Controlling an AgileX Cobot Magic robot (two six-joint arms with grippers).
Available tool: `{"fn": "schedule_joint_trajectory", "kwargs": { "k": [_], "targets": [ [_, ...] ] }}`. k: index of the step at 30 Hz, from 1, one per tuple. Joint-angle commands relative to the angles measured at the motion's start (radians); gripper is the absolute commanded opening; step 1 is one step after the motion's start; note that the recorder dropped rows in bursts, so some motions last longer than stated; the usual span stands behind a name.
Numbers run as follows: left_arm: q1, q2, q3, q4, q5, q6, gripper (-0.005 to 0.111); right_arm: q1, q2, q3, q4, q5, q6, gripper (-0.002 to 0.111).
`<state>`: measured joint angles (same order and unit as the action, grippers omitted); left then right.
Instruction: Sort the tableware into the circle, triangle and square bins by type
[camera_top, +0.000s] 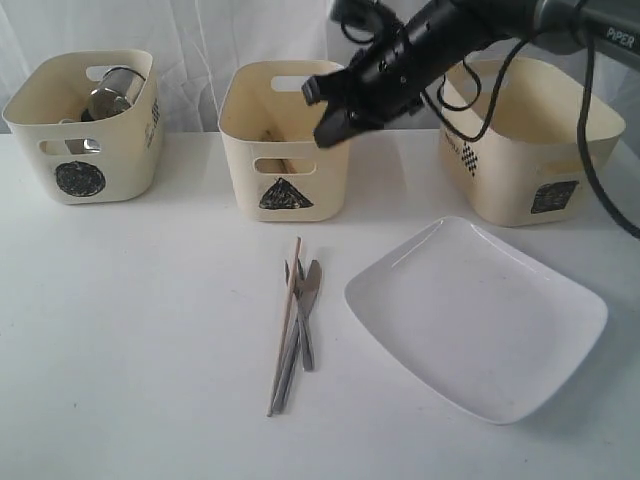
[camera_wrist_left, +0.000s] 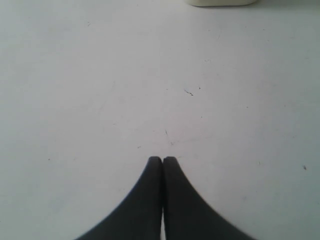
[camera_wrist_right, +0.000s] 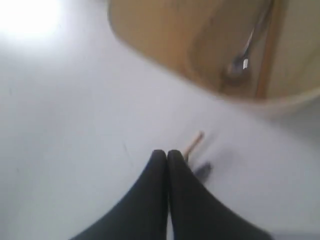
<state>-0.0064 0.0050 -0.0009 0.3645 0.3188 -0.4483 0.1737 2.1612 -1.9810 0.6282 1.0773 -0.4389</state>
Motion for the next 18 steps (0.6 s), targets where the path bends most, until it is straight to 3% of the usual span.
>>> {"fn": "schedule_joint_trajectory", "kwargs": {
  "k": [1, 6, 10, 18],
  "targets": [
    [-0.005, -0.005, 0.001, 0.002, 0.014, 0.000, 0.001, 0.105, -0.078, 0.177, -0.186, 0.031, 0.194, 0.000],
    [-0.005, -0.005, 0.001, 0.002, 0.014, 0.000, 0.001, 0.277, -0.184, 0.437, -0.203, -0.160, 0.313, 0.000],
    [-0.005, -0.005, 0.001, 0.002, 0.014, 0.000, 0.001, 0.408, -0.205, 0.527, -0.210, -0.345, 0.343, 0.000],
    [-0.005, -0.005, 0.001, 0.002, 0.014, 0.000, 0.001, 0.443, -0.125, 0.532, -0.216, -0.543, 0.354, 0.004]
  ]
}}
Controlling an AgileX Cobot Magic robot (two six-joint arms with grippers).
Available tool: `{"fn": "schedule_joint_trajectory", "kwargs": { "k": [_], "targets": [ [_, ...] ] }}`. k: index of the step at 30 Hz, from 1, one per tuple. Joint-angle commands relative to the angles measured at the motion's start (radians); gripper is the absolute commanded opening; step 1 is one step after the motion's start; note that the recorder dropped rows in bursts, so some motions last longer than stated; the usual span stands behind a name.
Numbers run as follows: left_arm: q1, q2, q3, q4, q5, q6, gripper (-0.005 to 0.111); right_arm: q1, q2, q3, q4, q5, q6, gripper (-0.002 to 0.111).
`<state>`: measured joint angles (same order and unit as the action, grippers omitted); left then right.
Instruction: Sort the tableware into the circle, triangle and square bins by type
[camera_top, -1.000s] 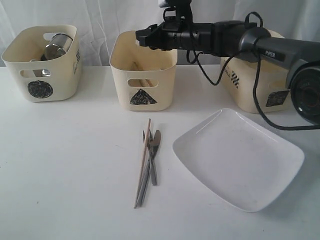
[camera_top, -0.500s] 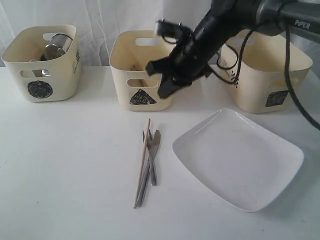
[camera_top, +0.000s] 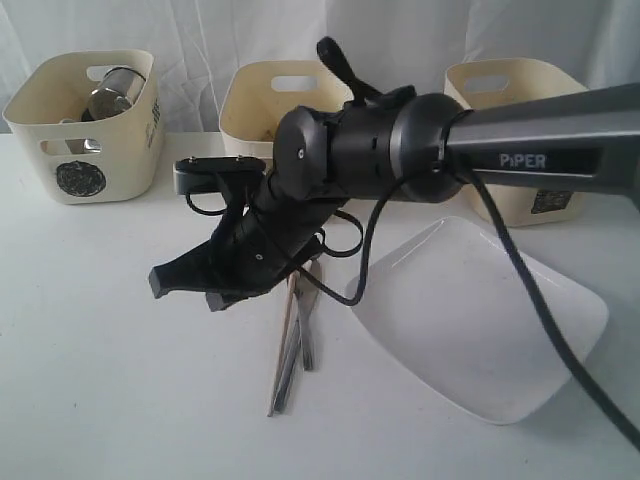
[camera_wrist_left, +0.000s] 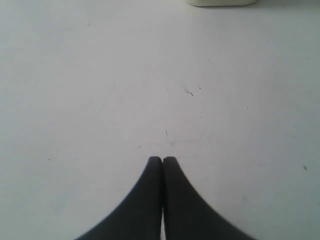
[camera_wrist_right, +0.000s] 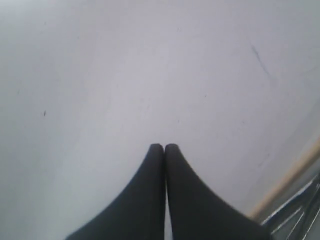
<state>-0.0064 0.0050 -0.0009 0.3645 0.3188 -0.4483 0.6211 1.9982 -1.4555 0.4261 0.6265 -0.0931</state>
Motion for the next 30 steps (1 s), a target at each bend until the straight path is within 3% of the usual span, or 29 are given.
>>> {"fn": "schedule_joint_trajectory", "kwargs": {
  "k": [1, 7, 10, 15, 21, 30],
  "targets": [
    [-0.005, -0.005, 0.001, 0.002, 0.014, 0.000, 0.001, -0.004, 0.051, 0.006, -0.014, -0.102, 0.008, 0.007],
    [-0.005, -0.005, 0.001, 0.002, 0.014, 0.000, 0.001, -0.006, 0.070, -0.010, -0.017, -0.068, 0.008, 0.029],
    [-0.005, -0.005, 0.001, 0.002, 0.014, 0.000, 0.001, -0.015, 0.064, -0.032, -0.020, -0.073, 0.008, 0.034],
    [-0.005, -0.005, 0.001, 0.002, 0.014, 0.000, 0.001, -0.034, 0.055, -0.057, -0.087, -0.069, 0.149, 0.032],
    [-0.005, -0.005, 0.001, 0.002, 0.014, 0.000, 0.001, -0.038, 0.072, -0.062, -0.573, 0.100, 0.554, 0.025],
    [-0.005, -0.005, 0.001, 0.002, 0.014, 0.000, 0.001, -0.036, 0.088, -0.069, -0.581, 0.027, 0.554, 0.026]
  ]
}}
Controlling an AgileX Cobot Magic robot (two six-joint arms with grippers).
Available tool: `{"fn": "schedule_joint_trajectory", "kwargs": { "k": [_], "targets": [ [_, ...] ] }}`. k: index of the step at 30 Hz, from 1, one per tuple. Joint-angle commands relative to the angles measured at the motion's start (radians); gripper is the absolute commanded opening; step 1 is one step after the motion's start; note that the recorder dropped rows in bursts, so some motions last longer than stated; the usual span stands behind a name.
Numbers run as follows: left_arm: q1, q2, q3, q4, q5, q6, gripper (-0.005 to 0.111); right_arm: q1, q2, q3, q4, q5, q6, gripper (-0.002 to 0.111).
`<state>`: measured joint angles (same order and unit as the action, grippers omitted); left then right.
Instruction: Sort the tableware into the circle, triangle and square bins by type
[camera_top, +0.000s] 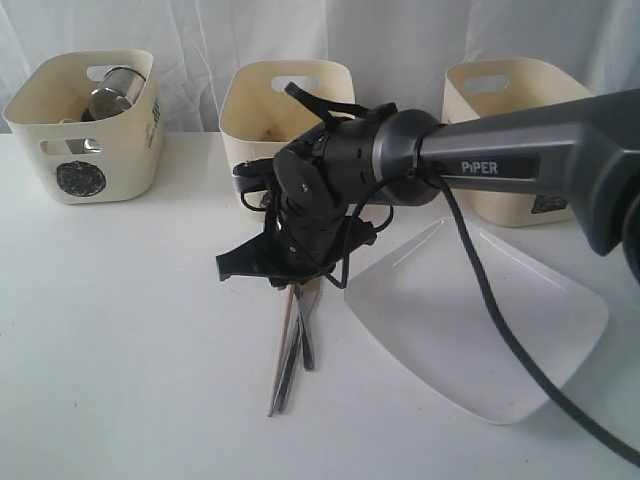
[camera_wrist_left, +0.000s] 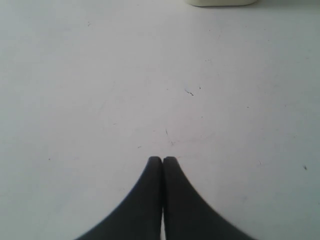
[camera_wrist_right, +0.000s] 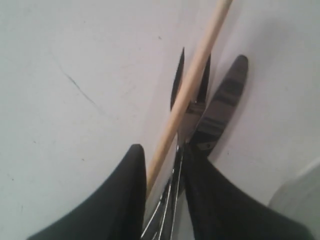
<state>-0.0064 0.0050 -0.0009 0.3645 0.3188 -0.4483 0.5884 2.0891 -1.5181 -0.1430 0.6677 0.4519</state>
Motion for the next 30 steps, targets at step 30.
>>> {"fn": "schedule_joint_trajectory", "kwargs": {
  "k": [30],
  "targets": [
    [-0.005, -0.005, 0.001, 0.002, 0.014, 0.000, 0.001, -0.003, 0.094, -0.006, -0.011, -0.031, 0.001, 0.028]
  ]
}}
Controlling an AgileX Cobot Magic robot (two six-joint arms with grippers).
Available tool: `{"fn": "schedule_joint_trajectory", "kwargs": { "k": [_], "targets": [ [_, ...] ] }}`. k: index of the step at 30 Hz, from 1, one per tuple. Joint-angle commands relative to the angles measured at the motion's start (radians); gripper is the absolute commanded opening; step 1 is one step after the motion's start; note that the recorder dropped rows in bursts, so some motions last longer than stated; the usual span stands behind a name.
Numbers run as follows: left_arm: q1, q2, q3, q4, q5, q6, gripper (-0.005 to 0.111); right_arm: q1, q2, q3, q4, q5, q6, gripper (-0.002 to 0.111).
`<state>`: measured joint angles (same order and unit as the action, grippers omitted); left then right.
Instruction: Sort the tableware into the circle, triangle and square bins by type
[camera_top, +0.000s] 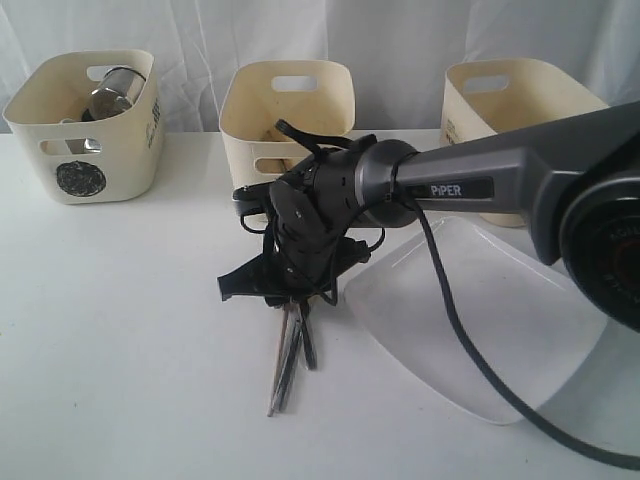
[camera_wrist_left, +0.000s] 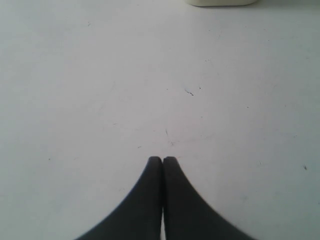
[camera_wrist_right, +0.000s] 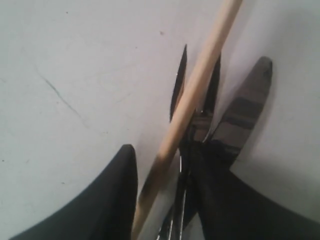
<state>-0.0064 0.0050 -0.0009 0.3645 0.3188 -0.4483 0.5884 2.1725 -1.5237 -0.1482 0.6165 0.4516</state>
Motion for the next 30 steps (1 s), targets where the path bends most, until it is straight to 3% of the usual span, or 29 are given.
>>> {"fn": "schedule_joint_trajectory", "kwargs": {
  "k": [1, 5, 22, 25, 30],
  "targets": [
    [-0.005, -0.005, 0.001, 0.002, 0.014, 0.000, 0.001, -0.003, 0.010, 0.000, -0.006, 0.025, 0.001, 0.023],
    [-0.005, -0.005, 0.001, 0.002, 0.014, 0.000, 0.001, -0.003, 0.000, 0.000, -0.003, 0.027, 0.001, 0.001],
    [-0.005, -0.005, 0.001, 0.002, 0.014, 0.000, 0.001, -0.020, -0.154, 0.000, 0.053, 0.018, -0.010, 0.000],
    [-0.005, -0.005, 0.001, 0.002, 0.014, 0.000, 0.001, -0.087, -0.197, 0.000, 0.201, 0.069, -0.154, 0.000],
    [-0.005, -0.005, 0.001, 0.002, 0.014, 0.000, 0.001, -0.303, -0.217, 0.000, 0.782, 0.366, -0.755, 0.000]
  ]
}}
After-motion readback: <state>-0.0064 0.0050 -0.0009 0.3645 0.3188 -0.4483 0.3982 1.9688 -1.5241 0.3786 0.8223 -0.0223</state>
